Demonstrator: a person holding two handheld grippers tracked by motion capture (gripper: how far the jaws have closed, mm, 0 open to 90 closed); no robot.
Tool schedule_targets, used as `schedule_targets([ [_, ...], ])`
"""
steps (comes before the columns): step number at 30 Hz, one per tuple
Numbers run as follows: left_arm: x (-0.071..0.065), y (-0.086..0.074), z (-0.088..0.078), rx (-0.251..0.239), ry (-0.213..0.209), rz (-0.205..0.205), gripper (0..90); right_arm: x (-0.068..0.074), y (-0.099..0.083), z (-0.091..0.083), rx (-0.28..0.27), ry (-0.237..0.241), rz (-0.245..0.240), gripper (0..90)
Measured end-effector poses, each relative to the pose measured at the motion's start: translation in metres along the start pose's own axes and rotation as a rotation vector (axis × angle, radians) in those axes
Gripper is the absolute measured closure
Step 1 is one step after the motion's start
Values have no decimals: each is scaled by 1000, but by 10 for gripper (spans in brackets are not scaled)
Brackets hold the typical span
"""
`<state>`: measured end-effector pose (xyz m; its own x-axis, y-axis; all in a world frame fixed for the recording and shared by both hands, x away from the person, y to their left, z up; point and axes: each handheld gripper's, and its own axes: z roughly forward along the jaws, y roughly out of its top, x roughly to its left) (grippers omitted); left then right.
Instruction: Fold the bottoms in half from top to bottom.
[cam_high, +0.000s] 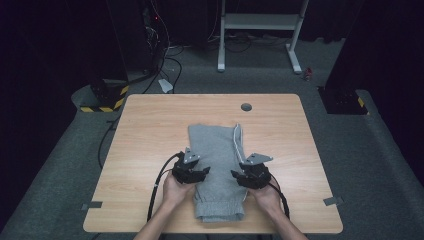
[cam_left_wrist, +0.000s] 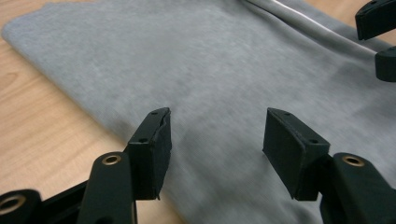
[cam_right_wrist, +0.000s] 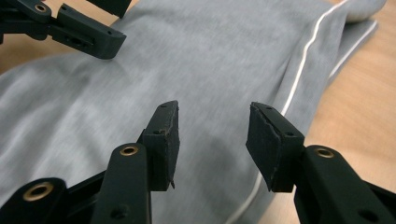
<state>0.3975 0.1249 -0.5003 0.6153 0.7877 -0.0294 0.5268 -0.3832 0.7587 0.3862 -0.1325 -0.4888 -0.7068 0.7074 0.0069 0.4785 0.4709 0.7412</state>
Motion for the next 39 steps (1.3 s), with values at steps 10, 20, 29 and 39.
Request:
schedule_targets([
  [10,16,12,20,19,19,-52,422,-16,18,26,29,-3,48,541],
  [20,24,5,27,79,11,-70,405,-45,4,28,80,-51,116,532],
  [29,25,25,27,30,7,-38,409,-31,34,27,-5,-33,27,544],
  [39,34,33,54,80,19,-60,406,-36,52,80,42,-42,33,523],
])
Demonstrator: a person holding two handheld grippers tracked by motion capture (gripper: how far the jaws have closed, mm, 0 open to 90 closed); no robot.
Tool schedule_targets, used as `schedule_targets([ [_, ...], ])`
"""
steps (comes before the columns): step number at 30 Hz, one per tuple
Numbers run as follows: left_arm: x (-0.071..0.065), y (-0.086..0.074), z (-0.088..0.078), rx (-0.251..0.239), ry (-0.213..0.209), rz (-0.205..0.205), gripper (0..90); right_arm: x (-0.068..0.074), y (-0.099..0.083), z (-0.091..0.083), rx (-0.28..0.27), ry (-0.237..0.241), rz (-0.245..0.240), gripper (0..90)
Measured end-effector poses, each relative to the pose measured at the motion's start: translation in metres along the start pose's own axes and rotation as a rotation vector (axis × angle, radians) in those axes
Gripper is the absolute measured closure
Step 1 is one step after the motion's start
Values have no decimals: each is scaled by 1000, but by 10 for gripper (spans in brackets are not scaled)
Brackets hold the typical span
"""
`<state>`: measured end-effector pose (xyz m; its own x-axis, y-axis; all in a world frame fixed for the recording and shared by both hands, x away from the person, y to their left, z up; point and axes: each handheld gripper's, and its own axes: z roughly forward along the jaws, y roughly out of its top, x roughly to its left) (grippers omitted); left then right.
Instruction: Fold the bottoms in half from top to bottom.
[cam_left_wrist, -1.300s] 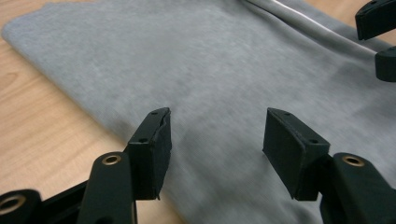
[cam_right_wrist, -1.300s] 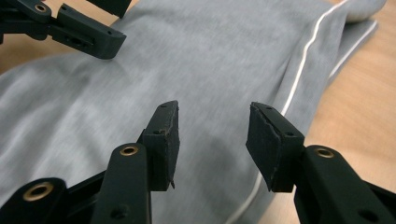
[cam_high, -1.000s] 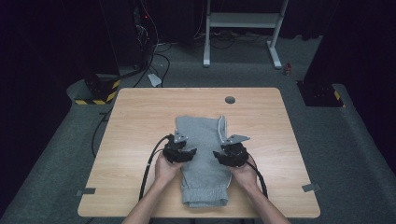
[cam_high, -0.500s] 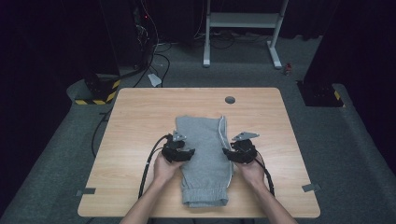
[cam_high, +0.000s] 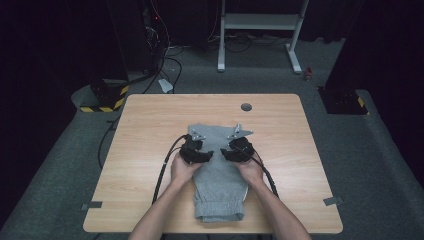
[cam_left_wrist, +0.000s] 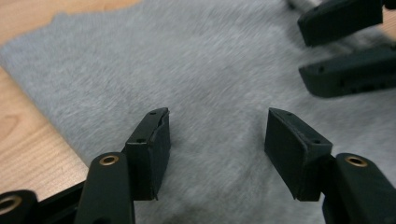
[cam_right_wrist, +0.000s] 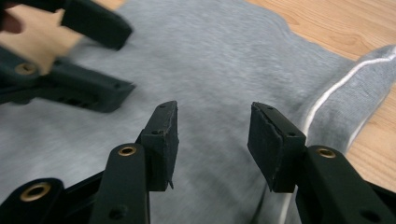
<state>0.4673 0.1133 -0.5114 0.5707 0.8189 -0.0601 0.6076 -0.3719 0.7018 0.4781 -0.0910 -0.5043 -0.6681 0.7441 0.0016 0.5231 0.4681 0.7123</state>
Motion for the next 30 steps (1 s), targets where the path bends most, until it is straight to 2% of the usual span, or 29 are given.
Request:
schedule_targets([
  [4,0,-1,1,1,21,12,412,-20,-9,5,39,-35,72,524],
  [6,1,-2,1,6,29,27,413,-31,-12,0,30,-41,110,526],
  [8,2,-2,1,7,38,25,412,-37,-14,-6,25,-73,122,518],
  [10,6,-3,0,17,35,9,404,-43,-18,-8,49,-106,122,487],
  [13,7,-3,-1,24,30,0,403,-51,-25,-12,44,-76,172,478],
  [22,11,-10,-10,34,22,-10,388,-52,-33,-18,25,-74,178,478],
  [27,8,-15,-15,12,13,-19,390,-49,-33,-21,20,-83,169,479],
  [30,4,-17,-22,-13,-18,-16,392,-47,-34,-29,-9,-41,185,474],
])
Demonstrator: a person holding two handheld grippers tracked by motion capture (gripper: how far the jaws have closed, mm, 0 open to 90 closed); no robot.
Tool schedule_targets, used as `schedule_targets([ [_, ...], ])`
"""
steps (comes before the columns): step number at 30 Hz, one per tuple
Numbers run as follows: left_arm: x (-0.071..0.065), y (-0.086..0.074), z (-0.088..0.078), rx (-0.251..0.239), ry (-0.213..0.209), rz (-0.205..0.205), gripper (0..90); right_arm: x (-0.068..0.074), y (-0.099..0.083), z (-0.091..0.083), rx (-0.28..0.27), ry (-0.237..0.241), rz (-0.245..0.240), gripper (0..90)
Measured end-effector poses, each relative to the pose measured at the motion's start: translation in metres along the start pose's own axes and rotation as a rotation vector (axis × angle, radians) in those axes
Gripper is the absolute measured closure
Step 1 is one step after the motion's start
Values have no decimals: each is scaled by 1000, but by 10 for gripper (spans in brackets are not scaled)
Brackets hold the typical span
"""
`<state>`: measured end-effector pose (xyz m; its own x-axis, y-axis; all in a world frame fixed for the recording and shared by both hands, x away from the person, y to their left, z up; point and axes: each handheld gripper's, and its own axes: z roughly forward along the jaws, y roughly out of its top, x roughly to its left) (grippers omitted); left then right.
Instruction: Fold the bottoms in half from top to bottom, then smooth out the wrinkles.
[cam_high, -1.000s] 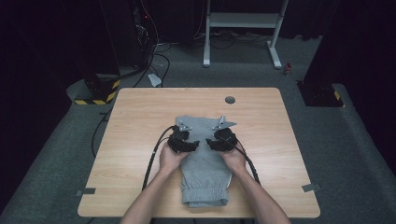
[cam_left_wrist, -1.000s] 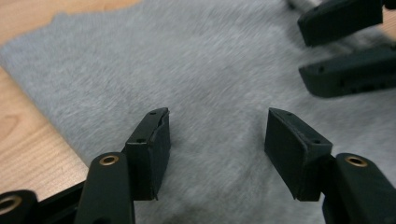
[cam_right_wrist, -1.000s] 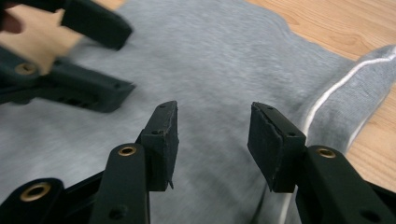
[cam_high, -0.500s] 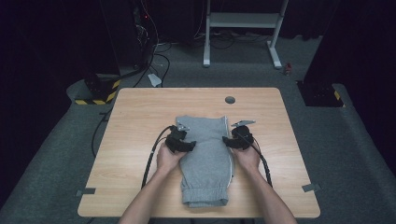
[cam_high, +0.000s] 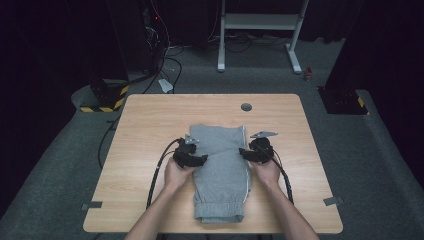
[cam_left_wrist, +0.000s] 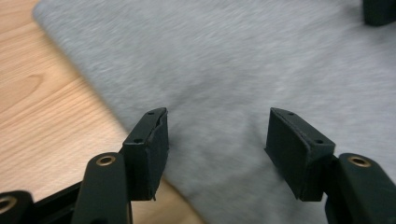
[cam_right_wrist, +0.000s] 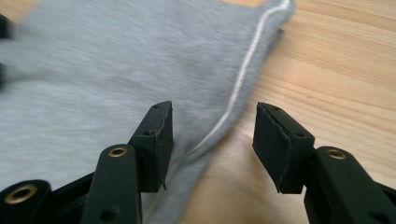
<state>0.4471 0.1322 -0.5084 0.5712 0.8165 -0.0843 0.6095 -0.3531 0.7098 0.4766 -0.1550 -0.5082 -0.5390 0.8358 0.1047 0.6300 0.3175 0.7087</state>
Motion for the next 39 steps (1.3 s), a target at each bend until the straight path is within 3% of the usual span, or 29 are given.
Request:
schedule_targets([
  [3,-7,-3,-6,13,-17,7,374,4,-4,-10,-20,23,-8,471],
  [5,-12,-6,-9,20,-19,32,372,9,-9,-16,-17,48,-19,470],
  [9,-19,-13,-10,32,11,80,375,18,-17,-20,12,56,-64,470],
  [14,-22,-16,-9,26,32,109,379,24,-24,-18,44,19,-126,480],
  [16,-21,-15,-7,27,37,109,374,23,-25,-15,52,19,-127,480],
  [21,-20,-12,-1,11,38,87,374,16,-24,-13,34,2,-126,480],
  [25,-18,-6,5,17,34,68,372,11,-21,-10,28,-37,-108,480],
  [29,-20,1,11,12,59,77,373,7,-16,-7,37,-70,-95,480],
  [30,-19,1,12,10,52,60,373,6,-16,-6,30,-73,-88,480],
  [33,-16,1,13,15,30,9,372,0,-17,-6,23,-50,-44,476],
  [36,-15,2,9,10,28,16,380,0,-16,-8,31,-39,-50,474],
  [39,-11,3,3,-24,28,-7,401,1,-15,-14,25,-37,-14,455],
])
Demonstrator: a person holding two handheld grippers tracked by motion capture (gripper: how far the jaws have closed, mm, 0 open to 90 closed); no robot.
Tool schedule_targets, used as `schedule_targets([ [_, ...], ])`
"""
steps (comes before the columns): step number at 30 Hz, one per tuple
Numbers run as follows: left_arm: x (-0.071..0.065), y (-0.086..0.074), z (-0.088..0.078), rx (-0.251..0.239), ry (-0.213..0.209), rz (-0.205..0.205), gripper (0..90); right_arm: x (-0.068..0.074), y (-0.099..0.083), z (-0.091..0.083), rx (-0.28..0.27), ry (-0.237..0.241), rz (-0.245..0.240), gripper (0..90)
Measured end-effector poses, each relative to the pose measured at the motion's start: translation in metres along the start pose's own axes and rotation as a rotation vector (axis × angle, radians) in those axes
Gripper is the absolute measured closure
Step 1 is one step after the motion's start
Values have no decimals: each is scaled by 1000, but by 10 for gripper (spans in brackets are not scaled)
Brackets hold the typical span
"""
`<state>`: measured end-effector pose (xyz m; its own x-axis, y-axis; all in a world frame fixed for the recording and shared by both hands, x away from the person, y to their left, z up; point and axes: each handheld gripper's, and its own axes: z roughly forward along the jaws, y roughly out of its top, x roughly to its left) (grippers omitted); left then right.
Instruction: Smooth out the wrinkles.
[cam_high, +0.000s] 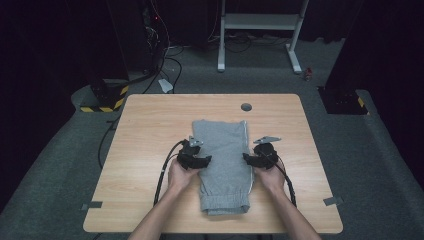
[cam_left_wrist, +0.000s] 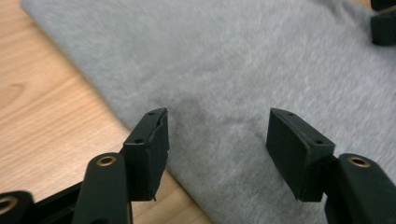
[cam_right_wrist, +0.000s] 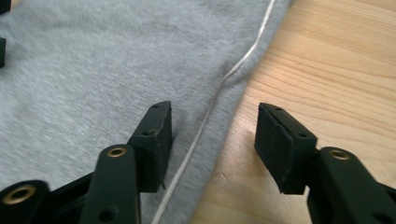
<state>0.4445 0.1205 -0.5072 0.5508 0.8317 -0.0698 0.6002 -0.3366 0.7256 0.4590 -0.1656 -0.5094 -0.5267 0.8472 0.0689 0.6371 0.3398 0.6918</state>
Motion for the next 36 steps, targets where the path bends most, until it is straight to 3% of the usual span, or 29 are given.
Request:
schedule_targets([
  [2,5,1,-3,-20,1,-30,411,-2,1,-6,-19,11,25,449],
  [5,17,7,-5,16,-4,-84,368,-9,3,-13,-38,34,79,448],
  [6,20,8,-6,7,-2,-95,371,-12,3,-13,-42,37,84,446],
  [8,27,10,-9,-21,-4,-134,390,-17,5,-12,-16,42,103,441],
  [9,31,10,-9,-11,-12,-150,383,-18,6,-12,-16,41,111,450],
  [15,46,16,3,40,-1,-183,366,-24,16,-5,-27,44,149,480],
  [20,49,21,17,60,20,-207,355,-22,22,6,-42,10,172,495],
  [29,45,34,36,69,15,-224,331,-19,40,27,-9,-25,183,476],
  [31,45,37,39,80,30,-206,326,-18,44,31,-21,-44,171,477],
  [34,43,40,42,91,61,-180,327,-18,51,40,20,-48,181,470],
  [36,39,41,44,102,81,-151,328,-18,52,44,10,-61,178,474],
])
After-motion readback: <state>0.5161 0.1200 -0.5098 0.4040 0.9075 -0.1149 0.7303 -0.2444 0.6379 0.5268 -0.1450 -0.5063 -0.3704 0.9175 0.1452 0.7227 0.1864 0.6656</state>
